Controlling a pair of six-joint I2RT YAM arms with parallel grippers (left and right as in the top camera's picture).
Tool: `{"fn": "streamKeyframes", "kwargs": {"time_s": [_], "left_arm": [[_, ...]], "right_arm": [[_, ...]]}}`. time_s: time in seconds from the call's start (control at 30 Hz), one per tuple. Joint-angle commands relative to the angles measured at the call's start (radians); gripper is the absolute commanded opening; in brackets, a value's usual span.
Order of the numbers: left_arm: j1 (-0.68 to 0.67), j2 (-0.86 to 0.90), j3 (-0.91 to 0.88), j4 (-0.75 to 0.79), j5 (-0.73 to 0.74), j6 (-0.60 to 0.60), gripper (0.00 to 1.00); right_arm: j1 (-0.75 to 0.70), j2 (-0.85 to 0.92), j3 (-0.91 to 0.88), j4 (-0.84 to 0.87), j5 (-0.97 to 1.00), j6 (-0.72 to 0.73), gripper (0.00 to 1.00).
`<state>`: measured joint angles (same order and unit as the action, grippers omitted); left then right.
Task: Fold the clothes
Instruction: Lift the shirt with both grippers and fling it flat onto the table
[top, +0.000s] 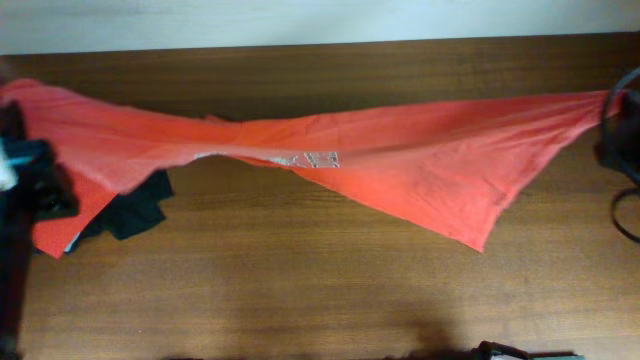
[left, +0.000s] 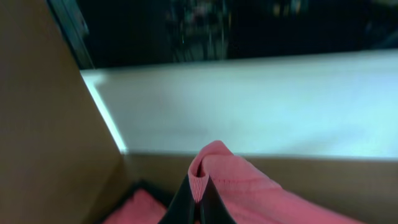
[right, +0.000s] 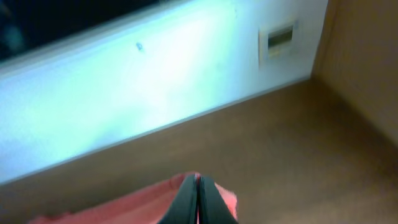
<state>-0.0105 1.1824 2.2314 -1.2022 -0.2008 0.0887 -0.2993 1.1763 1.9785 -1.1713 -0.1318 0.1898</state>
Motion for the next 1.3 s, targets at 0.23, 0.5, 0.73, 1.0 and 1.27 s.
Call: {"fn": "streamKeyframes", "kwargs": {"time_s": [0.23,0.5,0.73,1.0,1.27], "left_arm": [[0.005,0.007,0.305,0.107,0.021,0.146,0.00],[0.005,0.053,0.345,0.121,0.055,0.145,0.00],[0.005,0.288,0.316,0.113,0.063,0.130,0.00],[0.002,0.730,0.316,0.253,0.256,0.130,0.00],[-0.007,1.006,0.316,0.429,0.289,0.129,0.07]], "right_arm": [[0.003,-0.013,0.317,-0.091,0.112,0.011,0.04],[0.003,0.005,0.381,-0.121,0.193,0.011,0.04],[0.005,0.180,0.381,-0.167,0.176,0.011,0.04],[0.005,0.599,0.381,-0.107,0.018,0.010,0.04],[0.005,0.866,0.381,0.087,-0.099,0.010,0.31]]}}
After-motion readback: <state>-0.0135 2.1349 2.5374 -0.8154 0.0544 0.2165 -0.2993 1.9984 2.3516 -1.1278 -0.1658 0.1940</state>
